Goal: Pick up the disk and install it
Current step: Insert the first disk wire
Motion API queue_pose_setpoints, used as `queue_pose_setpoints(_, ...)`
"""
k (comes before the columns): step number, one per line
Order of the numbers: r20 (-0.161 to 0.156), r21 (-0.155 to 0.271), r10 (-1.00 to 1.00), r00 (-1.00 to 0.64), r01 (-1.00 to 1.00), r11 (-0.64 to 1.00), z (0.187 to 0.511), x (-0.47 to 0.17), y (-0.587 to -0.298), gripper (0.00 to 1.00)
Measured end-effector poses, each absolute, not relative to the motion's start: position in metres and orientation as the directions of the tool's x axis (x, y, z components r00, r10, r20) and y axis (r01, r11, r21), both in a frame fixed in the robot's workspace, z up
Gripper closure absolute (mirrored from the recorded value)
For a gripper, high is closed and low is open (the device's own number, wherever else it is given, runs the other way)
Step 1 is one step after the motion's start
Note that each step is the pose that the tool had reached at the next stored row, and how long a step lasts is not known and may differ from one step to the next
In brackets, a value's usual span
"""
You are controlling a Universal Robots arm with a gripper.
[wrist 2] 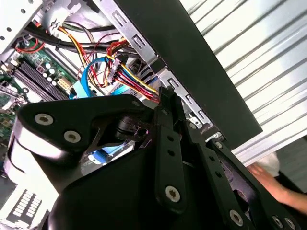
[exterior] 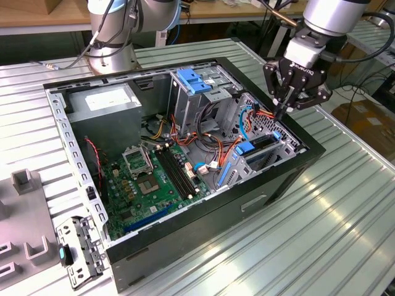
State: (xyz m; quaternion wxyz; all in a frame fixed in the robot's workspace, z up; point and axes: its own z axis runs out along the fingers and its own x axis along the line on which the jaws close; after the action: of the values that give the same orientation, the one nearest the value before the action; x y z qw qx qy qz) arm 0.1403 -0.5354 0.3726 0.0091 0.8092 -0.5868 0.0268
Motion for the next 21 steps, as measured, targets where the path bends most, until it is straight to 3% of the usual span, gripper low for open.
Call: queue_pose_setpoints(21,0.054,-0.017,-0.998,0.021,-1.000,-0.022,0.369,0.128,-0.535,0.84)
